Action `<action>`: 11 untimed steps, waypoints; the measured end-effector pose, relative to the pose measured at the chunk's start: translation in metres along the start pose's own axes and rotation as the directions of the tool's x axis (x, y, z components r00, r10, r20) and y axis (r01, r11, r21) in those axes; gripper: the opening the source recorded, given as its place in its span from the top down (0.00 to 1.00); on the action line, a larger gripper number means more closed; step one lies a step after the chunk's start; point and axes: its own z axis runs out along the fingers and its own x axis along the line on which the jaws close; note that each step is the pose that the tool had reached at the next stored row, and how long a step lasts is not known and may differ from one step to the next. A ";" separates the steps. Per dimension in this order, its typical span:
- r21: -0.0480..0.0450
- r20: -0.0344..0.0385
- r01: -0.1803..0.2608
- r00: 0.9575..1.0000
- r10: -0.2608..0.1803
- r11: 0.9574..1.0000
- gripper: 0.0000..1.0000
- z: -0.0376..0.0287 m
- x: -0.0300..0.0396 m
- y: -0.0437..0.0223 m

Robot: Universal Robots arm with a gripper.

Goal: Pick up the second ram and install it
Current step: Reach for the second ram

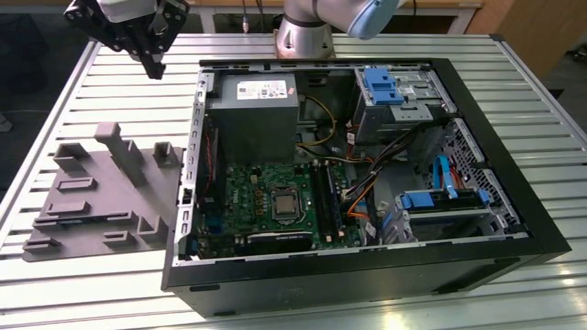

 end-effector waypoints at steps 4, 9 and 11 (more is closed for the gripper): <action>0.000 0.000 0.000 1.000 0.000 1.000 0.89 0.0000 0.0030 -0.0002; 0.000 0.000 0.000 1.000 0.000 1.000 0.89 -0.0001 0.0065 -0.0005; 0.000 0.000 0.000 1.000 0.000 1.000 0.89 -0.0001 0.0080 -0.0006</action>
